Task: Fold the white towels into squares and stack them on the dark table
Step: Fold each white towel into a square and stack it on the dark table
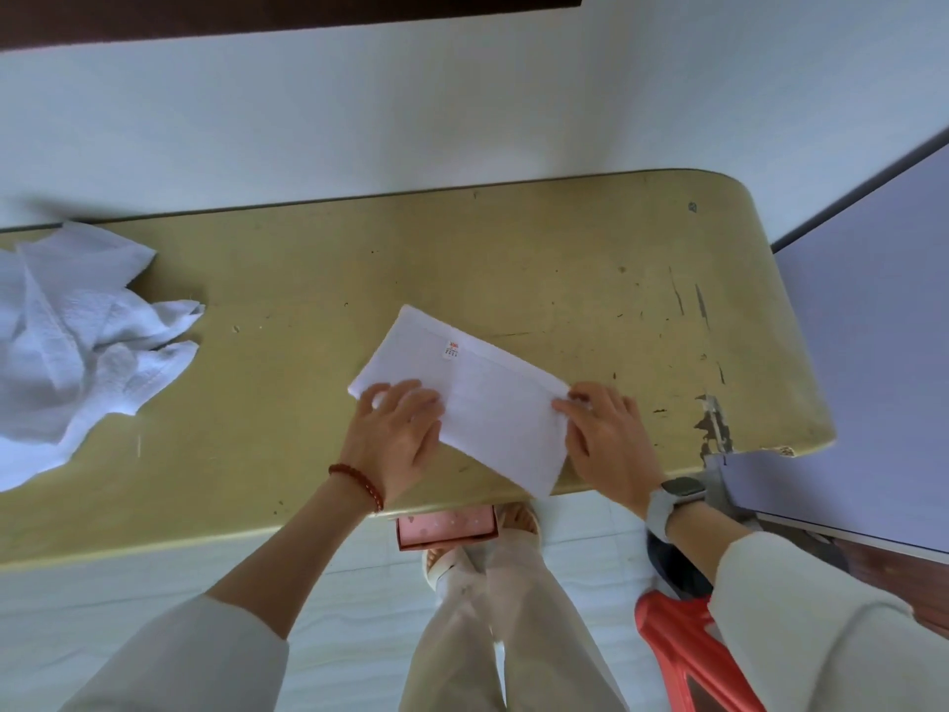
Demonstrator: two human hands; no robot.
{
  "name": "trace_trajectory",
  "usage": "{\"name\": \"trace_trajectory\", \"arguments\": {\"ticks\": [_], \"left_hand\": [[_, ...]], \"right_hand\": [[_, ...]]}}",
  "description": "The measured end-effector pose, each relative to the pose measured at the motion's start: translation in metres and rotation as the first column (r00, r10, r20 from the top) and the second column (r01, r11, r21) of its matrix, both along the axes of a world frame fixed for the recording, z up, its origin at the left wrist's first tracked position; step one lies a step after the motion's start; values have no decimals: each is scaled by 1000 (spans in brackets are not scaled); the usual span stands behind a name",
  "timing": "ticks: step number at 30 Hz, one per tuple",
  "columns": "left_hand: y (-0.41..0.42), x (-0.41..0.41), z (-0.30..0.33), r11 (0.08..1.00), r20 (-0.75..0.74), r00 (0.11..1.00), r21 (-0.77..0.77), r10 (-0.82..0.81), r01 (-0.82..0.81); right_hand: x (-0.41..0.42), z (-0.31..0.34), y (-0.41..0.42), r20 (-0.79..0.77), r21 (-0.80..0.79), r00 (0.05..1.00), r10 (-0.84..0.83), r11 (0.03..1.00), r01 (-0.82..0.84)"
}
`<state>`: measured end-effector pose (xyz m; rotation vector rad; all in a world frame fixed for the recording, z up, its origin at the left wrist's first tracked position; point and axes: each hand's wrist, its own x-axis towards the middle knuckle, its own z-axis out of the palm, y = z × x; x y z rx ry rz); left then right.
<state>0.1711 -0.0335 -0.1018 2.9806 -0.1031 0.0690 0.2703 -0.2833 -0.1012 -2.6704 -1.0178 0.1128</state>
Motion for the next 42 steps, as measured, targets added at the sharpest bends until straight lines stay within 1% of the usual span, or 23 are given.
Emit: {"name": "trace_trajectory", "arguments": {"ticks": [3, 5, 6, 8, 10, 12, 13, 16, 19, 21, 23, 26, 27, 29, 31, 34, 36, 38, 40, 42], "left_hand": [[21, 7, 4, 984, -97, 987, 138, 127, -113], [27, 7, 7, 974, -144, 973, 163, 182, -158], [26, 4, 8, 973, -129, 972, 151, 195, -175], [18, -10, 8, 984, -29, 986, 74, 167, -164], [2, -32, 4, 997, 85, 995, -45, 61, -58], [-12, -53, -1, 992, 121, 992, -123, -26, 41], [-17, -61, -5, 989, 117, 992, -135, -40, 56], [-23, -74, -15, 994, 65, 997, -102, -29, 36], [-25, -79, -18, 998, 35, 998, -49, -48, 49], [-27, -81, -20, 998, 37, 998, -8, -56, 56], [-30, -83, -22, 999, 85, 996, -9, -30, 30], [-35, -87, -24, 997, 191, 981, -78, 23, -8], [-36, -88, -24, 996, 206, 978, -88, 25, -7], [-36, -89, -21, 996, 215, 977, -92, 7, 13], [-33, -89, -16, 991, 205, 979, -131, -1, 29], [-26, -87, -7, 967, 168, 985, -255, 29, 15], [-24, -83, 4, 935, 129, 989, -354, 77, -26], [-21, -77, 16, 904, 72, 989, -418, 131, -89], [-17, -69, 30, 873, 4, 981, -455, 196, -172], [-14, -58, 41, 827, -68, 964, -502, 257, -255]], "right_hand": [[-27, -4, 6, 4, 15, 978, 210, 978, -210], [-39, -8, 14, 24, -4, 943, 332, 943, -332], [-41, -10, 18, 29, -1, 932, 361, 932, -361], [-41, -12, 23, 49, 21, 925, 376, 926, -377], [-38, -15, 22, 82, 48, 915, 396, 915, -400], [-34, -17, 20, 104, 66, 900, 424, 900, -432], [-33, -18, 20, 98, 66, 894, 438, 893, -445], [-30, -14, 21, 66, 39, 871, 487, 871, -490], [-28, -13, 20, 83, 29, 852, 516, 854, -520], [-29, -13, 17, 100, 16, 834, 542, 838, -546], [-36, -12, 13, 114, -35, 820, 561, 827, -561], [-54, -12, 4, 135, -134, 820, 557, 830, -542], [-59, -15, 1, 150, -142, 827, 542, 839, -525], [-64, -17, -1, 156, -116, 854, 496, 868, -482], [-63, -13, 5, 124, -74, 882, 455, 891, -449], [-63, -3, 15, 23, -24, 913, 406, 914, -406], [-66, 7, 19, -70, 28, 940, 335, 942, -334], [-68, 20, 23, -185, 78, 952, 245, 969, -234], [-67, 36, 27, -300, 107, 943, 146, 987, -119], [-63, 51, 33, -416, 137, 908, 49, 991, 10]]}}
